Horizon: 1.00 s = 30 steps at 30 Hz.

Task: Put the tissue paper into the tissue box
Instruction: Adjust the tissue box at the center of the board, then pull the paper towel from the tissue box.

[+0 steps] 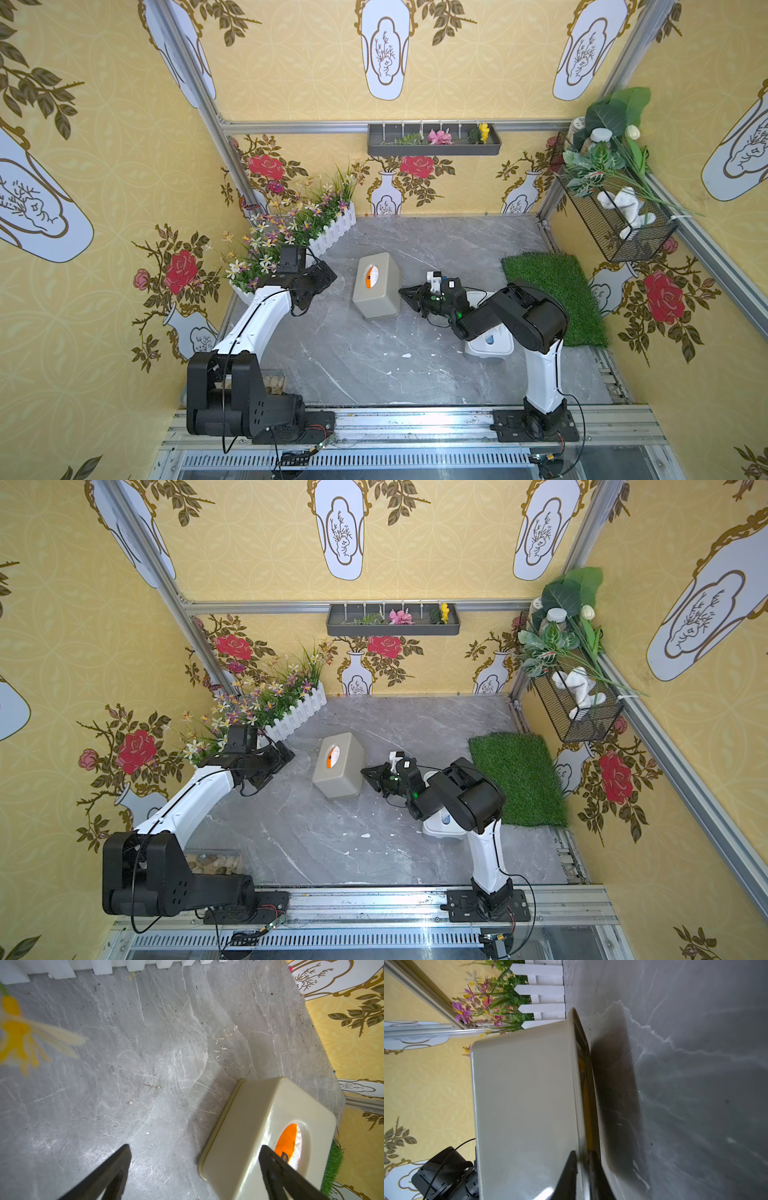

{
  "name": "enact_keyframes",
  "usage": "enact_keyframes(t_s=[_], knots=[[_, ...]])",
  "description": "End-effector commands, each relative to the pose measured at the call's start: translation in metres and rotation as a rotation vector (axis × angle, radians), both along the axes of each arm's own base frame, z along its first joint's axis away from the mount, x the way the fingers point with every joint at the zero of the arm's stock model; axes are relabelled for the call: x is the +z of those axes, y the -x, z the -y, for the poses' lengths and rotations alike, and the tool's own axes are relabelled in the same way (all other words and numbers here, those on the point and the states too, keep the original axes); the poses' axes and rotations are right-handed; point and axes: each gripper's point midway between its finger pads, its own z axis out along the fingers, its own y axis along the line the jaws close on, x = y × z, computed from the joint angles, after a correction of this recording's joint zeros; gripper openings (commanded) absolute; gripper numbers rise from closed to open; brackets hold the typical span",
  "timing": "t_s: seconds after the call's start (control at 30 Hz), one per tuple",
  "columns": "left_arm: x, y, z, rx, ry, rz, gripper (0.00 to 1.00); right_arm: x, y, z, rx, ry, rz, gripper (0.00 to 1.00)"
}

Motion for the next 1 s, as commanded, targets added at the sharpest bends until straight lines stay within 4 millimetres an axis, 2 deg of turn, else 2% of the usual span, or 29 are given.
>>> enact_keyframes(t_s=[0.0,0.1,0.23,0.3,0.43,0.53,0.73,0.97], knots=[[-0.003,-0.001,0.001,-0.005,0.009,-0.009,0.98,-0.013,0.014,-0.001,0.098,0.162,-0.019,0.32],[-0.004,-0.002,0.004,-0.013,0.016,-0.01,0.98,-0.01,0.018,0.01,0.116,0.326,-0.017,0.38],[-0.005,-0.007,0.012,-0.05,0.013,-0.004,0.98,0.005,0.018,0.029,0.156,0.614,0.021,0.43],[-0.006,-0.01,0.02,-0.087,0.002,-0.006,0.98,0.012,0.017,0.034,0.168,0.679,0.039,0.45],[-0.011,-0.018,0.04,-0.162,-0.011,-0.019,0.97,0.013,0.015,0.041,0.178,0.735,0.038,0.45],[-0.007,-0.026,0.057,-0.24,-0.044,-0.008,0.97,0.026,0.011,0.036,0.201,0.795,0.099,0.45],[0.002,-0.039,0.083,-0.389,-0.143,0.005,0.96,0.059,0.014,0.006,0.349,0.977,0.299,0.45],[-0.002,-0.039,0.096,-0.515,-0.166,-0.014,0.94,0.063,0.017,-0.024,0.558,1.072,0.462,0.42]])
